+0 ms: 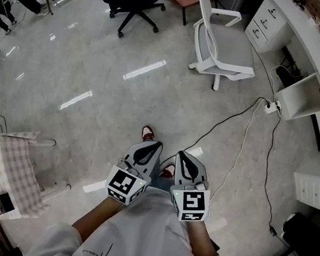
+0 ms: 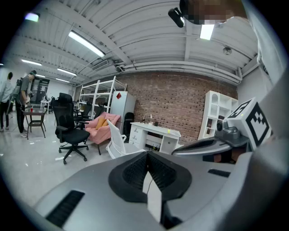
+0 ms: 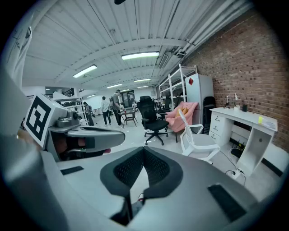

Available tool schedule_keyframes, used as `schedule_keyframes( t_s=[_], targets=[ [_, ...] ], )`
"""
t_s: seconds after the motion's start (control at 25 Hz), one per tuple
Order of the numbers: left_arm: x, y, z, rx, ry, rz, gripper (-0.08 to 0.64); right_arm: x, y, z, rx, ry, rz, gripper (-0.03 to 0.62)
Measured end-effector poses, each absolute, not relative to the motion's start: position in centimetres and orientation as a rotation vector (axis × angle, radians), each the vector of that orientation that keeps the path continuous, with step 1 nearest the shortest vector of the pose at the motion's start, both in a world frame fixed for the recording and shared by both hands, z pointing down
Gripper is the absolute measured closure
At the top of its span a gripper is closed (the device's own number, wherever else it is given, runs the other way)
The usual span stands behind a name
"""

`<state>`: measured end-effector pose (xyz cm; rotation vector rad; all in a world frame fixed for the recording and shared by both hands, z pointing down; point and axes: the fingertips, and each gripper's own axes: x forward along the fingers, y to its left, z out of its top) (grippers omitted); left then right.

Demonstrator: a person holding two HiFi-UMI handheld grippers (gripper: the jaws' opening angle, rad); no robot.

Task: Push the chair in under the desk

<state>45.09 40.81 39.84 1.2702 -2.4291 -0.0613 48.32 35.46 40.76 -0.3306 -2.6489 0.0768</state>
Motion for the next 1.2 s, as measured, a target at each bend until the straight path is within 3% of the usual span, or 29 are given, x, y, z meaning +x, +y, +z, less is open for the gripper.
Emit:
schedule_keyframes(
  t_s=[0.64,1.2],
  targets=[
    [33.8,42.6,42.0,1.239,-2.365,-0.085,0.555,36.4,36.0,42.9,-0.289,-2.589,0.211,0.565],
    [21.3,50.4,40.1,1.175,-2.523,-0.168,0.555,23.5,38.9,39.6,-0.269,-2.642,0.023,0.565]
  ],
)
